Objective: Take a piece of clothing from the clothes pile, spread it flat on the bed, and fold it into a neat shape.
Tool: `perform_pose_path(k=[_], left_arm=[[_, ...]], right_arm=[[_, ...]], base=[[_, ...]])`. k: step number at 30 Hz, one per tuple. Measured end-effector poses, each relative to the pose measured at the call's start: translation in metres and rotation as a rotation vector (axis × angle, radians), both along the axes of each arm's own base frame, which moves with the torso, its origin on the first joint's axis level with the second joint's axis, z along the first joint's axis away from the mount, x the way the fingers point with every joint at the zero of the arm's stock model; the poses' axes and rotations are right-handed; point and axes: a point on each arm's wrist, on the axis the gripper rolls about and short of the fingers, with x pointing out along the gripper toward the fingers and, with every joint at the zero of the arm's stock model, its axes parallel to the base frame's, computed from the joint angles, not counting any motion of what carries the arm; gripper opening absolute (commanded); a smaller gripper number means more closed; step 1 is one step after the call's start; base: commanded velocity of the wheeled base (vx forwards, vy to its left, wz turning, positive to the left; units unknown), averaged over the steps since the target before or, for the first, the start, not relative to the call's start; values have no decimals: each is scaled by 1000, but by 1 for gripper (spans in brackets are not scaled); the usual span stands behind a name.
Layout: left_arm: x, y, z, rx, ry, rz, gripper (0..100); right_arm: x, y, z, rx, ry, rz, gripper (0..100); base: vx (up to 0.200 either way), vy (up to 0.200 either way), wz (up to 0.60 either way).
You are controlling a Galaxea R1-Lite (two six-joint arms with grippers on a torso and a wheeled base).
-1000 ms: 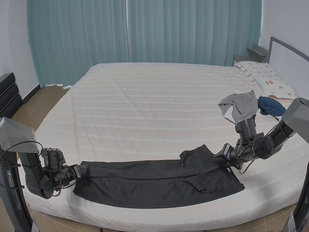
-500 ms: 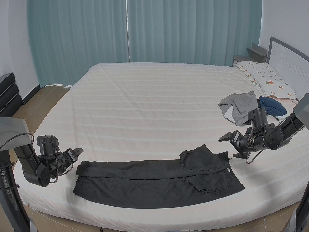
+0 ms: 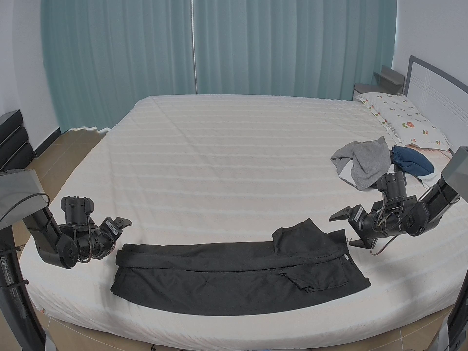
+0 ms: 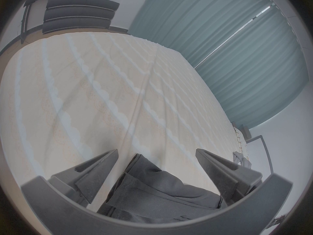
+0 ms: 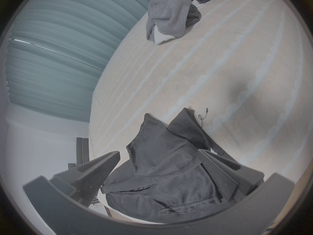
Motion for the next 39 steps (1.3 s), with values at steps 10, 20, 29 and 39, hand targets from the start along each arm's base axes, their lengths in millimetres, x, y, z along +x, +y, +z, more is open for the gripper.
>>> perform_pose_path(k=[10, 20, 29, 39], left_arm=[[2, -32, 8, -147, -59, 7, 100], [-12, -54, -5, -141, 12, -56, 100], [-30, -60, -19, -84, 95, -118, 100], [-50, -60, -18, 1, 178, -182, 100]], right_arm=[[-18, -5, -14, 9, -17, -11, 100], [-24, -5, -16, 9, -2, -9, 100], [-26, -3, -17, 8, 4, -2, 100], [-27, -2, -17, 8, 6, 0, 100]], base=[[0, 0, 0], [0, 0, 0], [0, 0, 0], [0, 0, 0]])
